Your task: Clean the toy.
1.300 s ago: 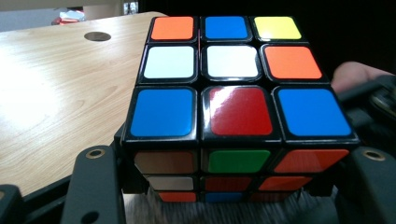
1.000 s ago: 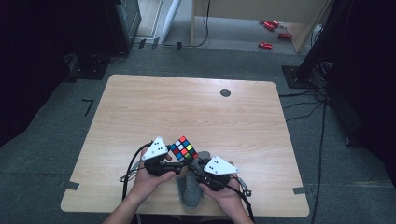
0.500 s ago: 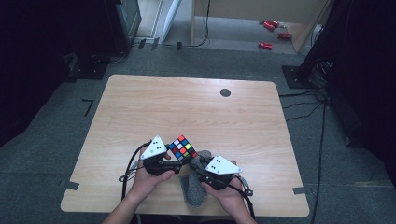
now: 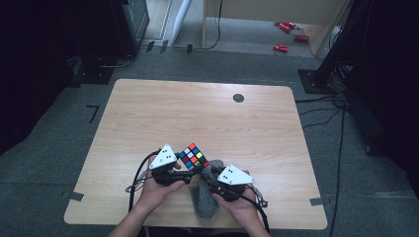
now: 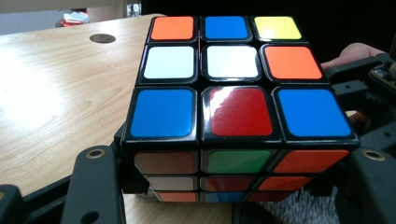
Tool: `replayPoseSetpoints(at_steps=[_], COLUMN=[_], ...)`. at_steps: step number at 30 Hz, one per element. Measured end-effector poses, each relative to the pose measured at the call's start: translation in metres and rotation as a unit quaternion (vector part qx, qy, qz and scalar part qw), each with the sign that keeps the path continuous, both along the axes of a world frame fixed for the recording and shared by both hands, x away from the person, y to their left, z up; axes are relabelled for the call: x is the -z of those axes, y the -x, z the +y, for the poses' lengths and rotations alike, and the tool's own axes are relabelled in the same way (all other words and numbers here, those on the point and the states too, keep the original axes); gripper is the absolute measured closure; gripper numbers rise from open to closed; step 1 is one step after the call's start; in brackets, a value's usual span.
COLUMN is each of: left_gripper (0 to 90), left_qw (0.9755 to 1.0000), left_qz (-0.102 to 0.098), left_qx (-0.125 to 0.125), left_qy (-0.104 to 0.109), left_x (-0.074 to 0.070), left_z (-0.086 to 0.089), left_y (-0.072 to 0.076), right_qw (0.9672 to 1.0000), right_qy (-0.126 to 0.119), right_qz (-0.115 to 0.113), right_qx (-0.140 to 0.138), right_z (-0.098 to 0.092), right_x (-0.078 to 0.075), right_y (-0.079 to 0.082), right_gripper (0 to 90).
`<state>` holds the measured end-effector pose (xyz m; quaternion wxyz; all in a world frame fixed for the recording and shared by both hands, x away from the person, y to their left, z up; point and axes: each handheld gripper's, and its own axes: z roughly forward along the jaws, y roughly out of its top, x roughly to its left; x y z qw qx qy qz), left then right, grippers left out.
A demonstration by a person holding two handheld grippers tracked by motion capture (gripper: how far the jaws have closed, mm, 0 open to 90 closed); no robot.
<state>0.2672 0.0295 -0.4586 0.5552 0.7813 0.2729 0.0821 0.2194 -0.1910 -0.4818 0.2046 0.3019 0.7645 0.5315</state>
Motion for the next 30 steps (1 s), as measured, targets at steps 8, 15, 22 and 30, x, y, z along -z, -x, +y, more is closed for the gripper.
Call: replayPoseSetpoints(at_steps=[8, 15, 22, 30], left_gripper=[34.8, 34.9, 34.9, 34.8], left_qw=[1.0, 0.9999, 0.9998, 0.9997], left_qz=[0.004, 0.004, 0.007, 0.01], left_qx=[-0.008, -0.011, -0.016, -0.019], left_qy=[0.002, -0.001, -0.004, -0.006], left_x=[0.0, 0.0, 0.002, 0.004], left_z=[0.005, 0.006, 0.008, 0.008], left_y=[-0.002, -0.003, -0.005, -0.006], right_qw=[0.9994, 0.9977, 0.9863, 0.9802], right_qy=[0.005, -0.019, -0.016, 0.002], right_qz=[-0.001, -0.005, 0.001, 0.041], right_qx=[-0.033, 0.066, 0.164, 0.194], right_z=[0.011, -0.034, -0.071, -0.088], right_x=[0.002, -0.005, -0.007, 0.012], right_y=[0.004, -0.013, -0.024, -0.035], right_gripper=[66.0, 66.5, 65.5, 59.0])
